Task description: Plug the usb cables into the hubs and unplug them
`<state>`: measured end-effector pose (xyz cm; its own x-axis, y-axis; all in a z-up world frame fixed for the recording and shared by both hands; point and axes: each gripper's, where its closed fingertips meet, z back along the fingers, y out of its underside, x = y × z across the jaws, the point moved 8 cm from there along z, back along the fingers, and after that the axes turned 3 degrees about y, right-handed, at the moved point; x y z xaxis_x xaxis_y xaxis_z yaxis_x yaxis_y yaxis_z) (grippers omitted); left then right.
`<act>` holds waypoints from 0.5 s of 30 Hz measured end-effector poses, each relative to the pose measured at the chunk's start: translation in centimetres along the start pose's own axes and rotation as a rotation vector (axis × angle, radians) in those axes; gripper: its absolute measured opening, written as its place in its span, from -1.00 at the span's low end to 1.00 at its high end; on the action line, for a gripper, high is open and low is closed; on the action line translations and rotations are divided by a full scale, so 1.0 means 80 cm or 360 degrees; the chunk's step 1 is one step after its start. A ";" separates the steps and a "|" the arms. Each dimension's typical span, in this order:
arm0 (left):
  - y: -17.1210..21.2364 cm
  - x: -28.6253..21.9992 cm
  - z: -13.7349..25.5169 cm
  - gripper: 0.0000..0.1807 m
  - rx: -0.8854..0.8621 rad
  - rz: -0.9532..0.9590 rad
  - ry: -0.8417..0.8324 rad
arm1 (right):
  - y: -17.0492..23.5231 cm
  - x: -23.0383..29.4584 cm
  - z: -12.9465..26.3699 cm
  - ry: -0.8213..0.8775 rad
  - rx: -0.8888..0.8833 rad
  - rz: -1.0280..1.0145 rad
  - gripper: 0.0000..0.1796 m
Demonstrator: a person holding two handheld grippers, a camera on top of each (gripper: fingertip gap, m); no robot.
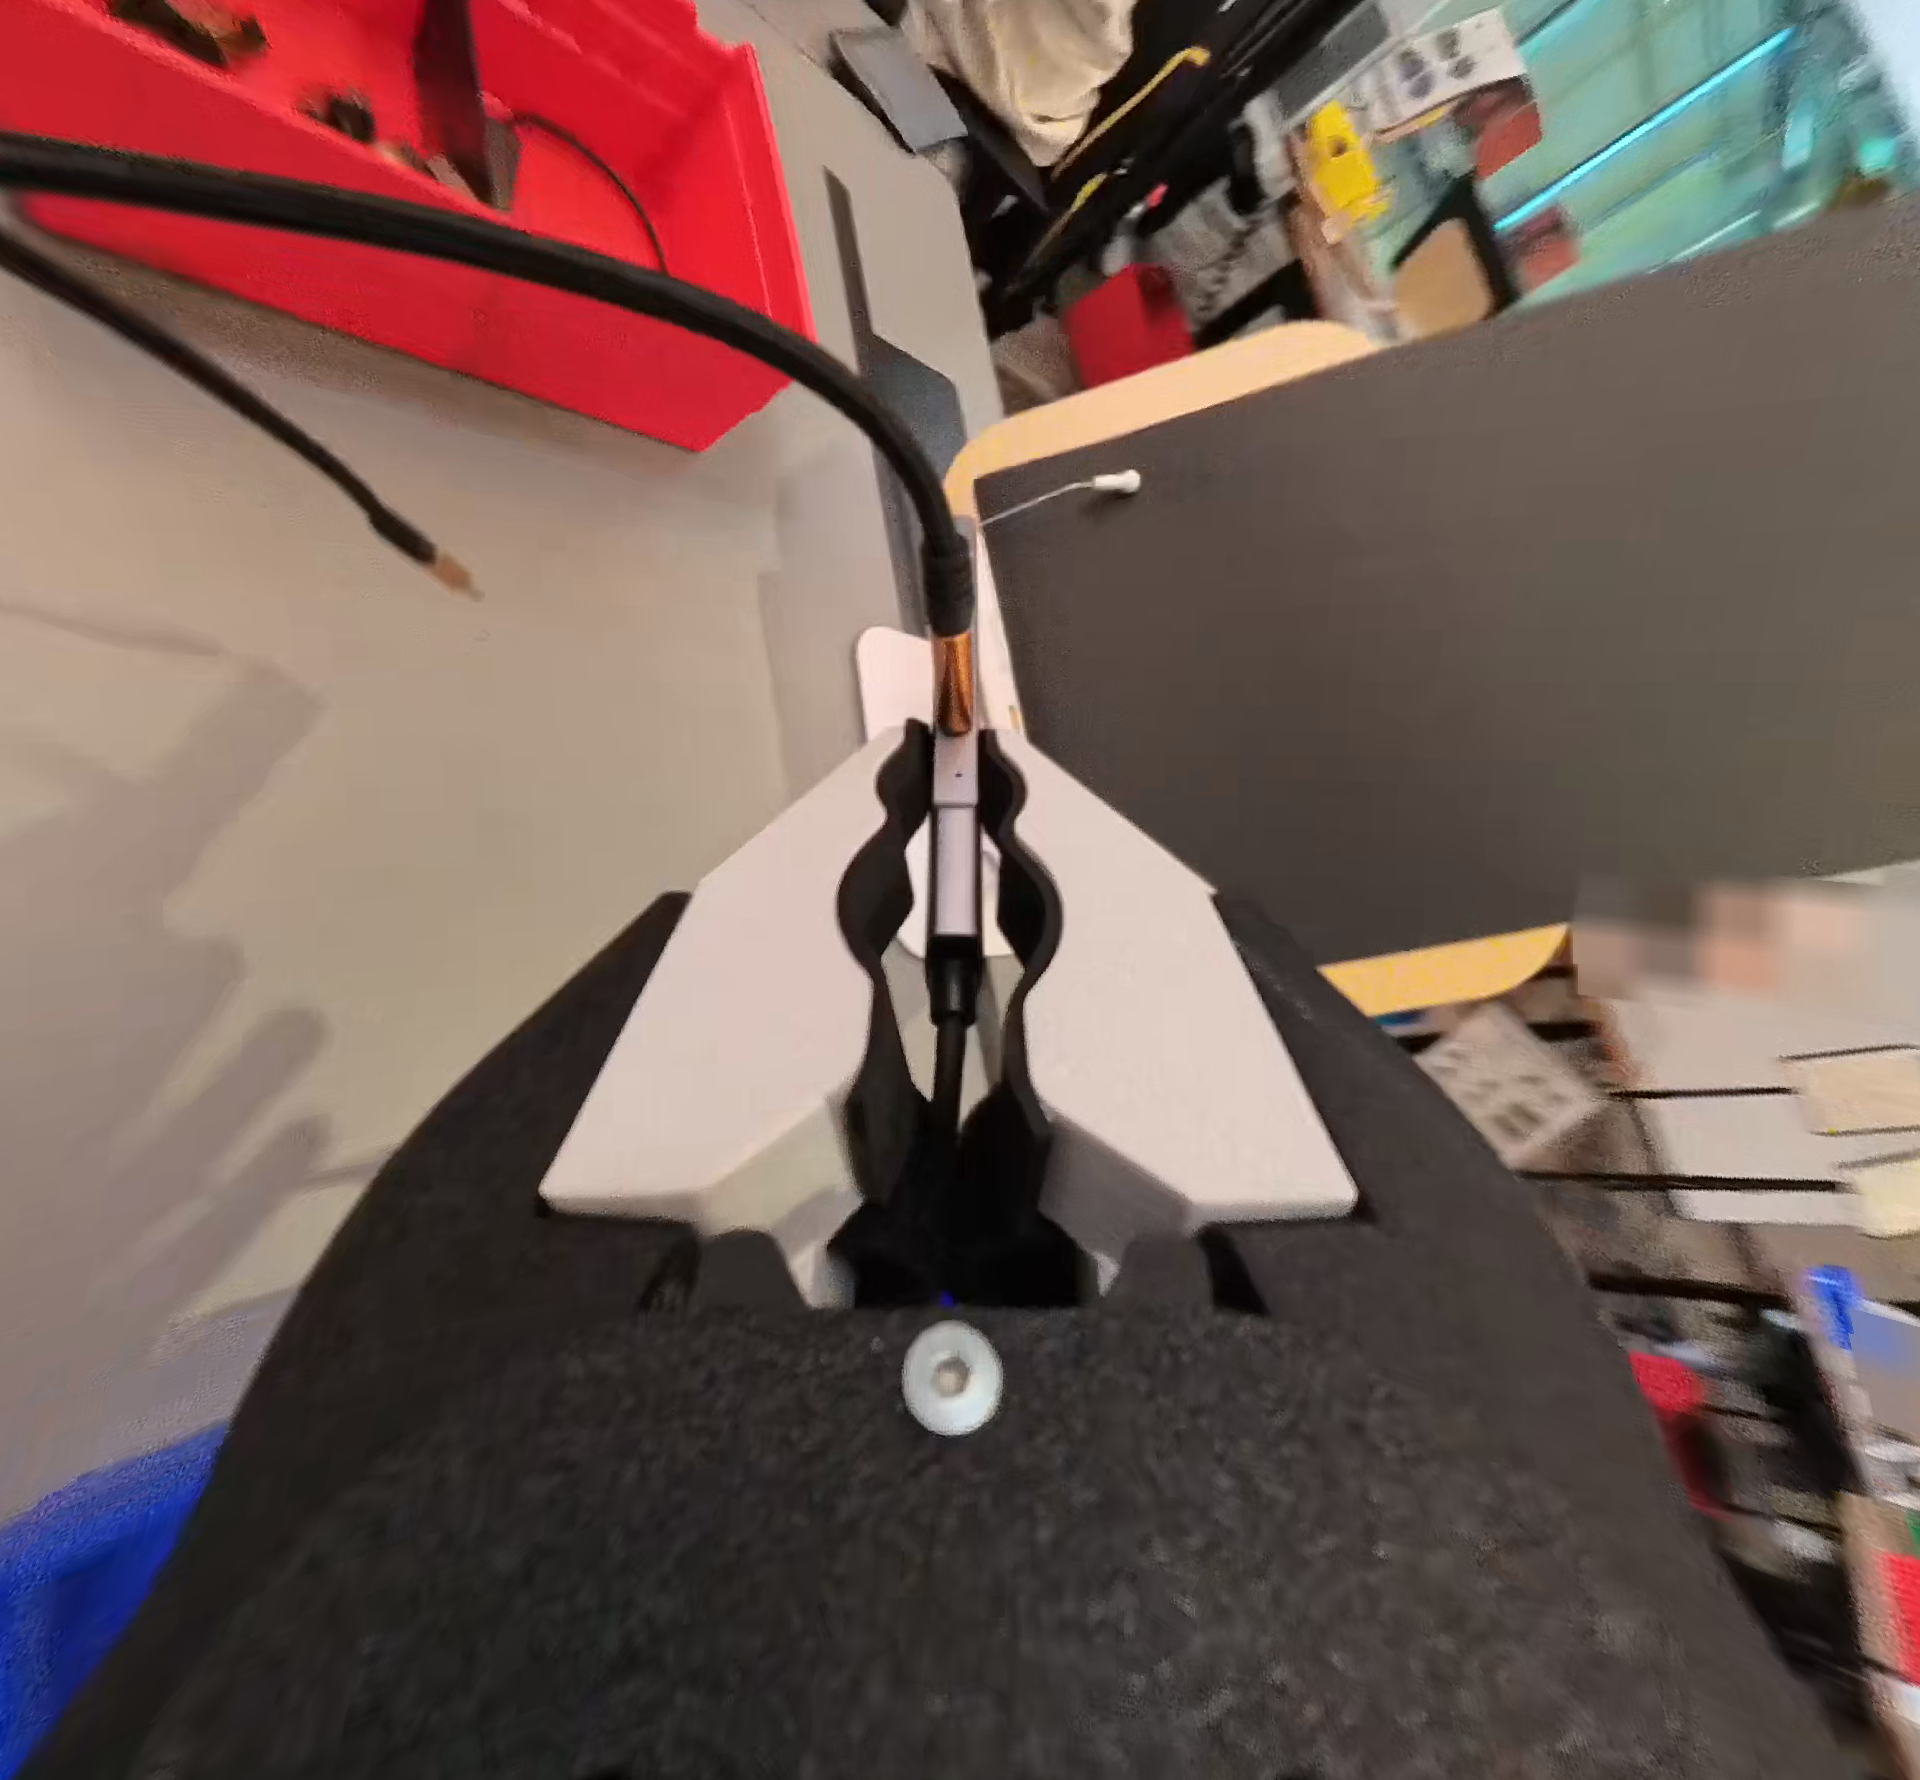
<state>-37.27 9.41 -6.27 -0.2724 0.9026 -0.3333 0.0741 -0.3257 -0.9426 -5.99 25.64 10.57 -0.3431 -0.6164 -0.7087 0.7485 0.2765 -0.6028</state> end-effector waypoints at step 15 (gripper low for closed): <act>0.018 -0.008 -0.017 -0.61 0.0218 -0.0078 0.0009 | 0.349 -0.038 0.050 -0.0788 0.0608 -0.1336 -0.91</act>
<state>-35.68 8.75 -7.46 -0.2672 0.9198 -0.2873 -0.0711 -0.3161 -0.9460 18.17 32.29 -2.65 -0.6292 -0.7595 0.1651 0.5364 -0.5781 -0.6149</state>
